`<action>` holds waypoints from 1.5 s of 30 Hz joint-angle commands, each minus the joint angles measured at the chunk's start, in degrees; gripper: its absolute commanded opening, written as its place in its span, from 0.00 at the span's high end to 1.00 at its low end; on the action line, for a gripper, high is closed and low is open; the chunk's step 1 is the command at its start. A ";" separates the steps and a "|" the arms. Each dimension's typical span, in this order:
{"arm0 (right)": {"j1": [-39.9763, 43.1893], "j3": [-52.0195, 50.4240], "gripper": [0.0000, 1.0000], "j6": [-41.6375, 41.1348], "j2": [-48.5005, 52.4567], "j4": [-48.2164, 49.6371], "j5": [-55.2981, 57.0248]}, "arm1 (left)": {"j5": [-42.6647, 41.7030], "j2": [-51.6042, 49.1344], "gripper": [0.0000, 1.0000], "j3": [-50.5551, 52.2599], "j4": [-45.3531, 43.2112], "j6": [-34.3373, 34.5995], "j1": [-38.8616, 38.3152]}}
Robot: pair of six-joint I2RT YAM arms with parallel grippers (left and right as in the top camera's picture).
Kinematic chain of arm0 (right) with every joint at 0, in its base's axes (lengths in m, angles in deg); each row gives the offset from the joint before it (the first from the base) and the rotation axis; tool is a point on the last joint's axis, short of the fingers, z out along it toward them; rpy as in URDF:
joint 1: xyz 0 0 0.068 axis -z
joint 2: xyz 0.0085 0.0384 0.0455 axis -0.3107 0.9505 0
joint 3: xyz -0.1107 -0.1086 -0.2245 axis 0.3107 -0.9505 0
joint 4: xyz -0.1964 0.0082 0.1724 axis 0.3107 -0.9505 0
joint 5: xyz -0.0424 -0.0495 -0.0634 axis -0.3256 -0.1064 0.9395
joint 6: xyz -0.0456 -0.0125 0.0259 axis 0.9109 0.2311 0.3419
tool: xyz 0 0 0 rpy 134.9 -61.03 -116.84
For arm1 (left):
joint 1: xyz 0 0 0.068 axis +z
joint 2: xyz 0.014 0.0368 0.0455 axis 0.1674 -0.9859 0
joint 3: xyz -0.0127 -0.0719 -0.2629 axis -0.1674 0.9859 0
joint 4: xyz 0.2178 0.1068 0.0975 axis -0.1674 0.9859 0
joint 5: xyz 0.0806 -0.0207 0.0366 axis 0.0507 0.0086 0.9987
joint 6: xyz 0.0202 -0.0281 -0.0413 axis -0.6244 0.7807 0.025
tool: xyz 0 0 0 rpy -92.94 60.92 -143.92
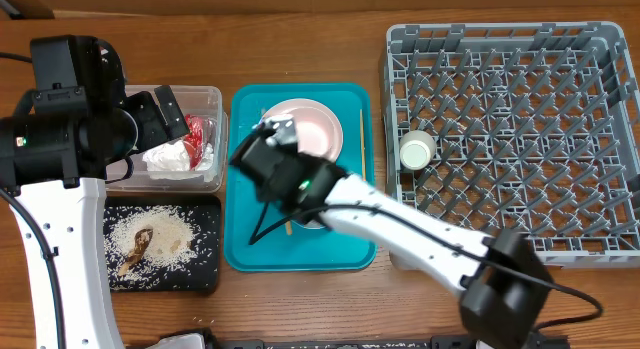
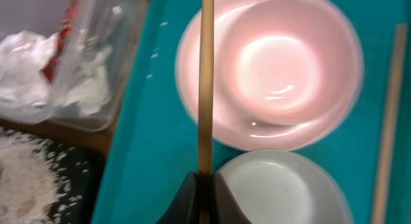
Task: Sort waste into correct bins and load items into the dishwasher
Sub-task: 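Carry chopstick right over dish rack with right gripper, then insert chopstick upright into dish rack and open right gripper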
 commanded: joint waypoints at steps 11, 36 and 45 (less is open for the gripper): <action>20.02 1.49 0.96 10.88 -3.96 -11.93 3.37 | 0.57 -0.31 0.00 -0.59 -0.04 -0.17 0.22; 42.49 1.38 0.96 24.65 -3.98 -17.77 2.91 | 0.57 -0.31 0.00 -0.59 -0.04 -0.17 0.22; 46.51 -0.72 0.96 27.78 -3.87 -15.72 0.46 | 0.57 -0.31 0.00 -0.59 -0.07 -0.17 0.22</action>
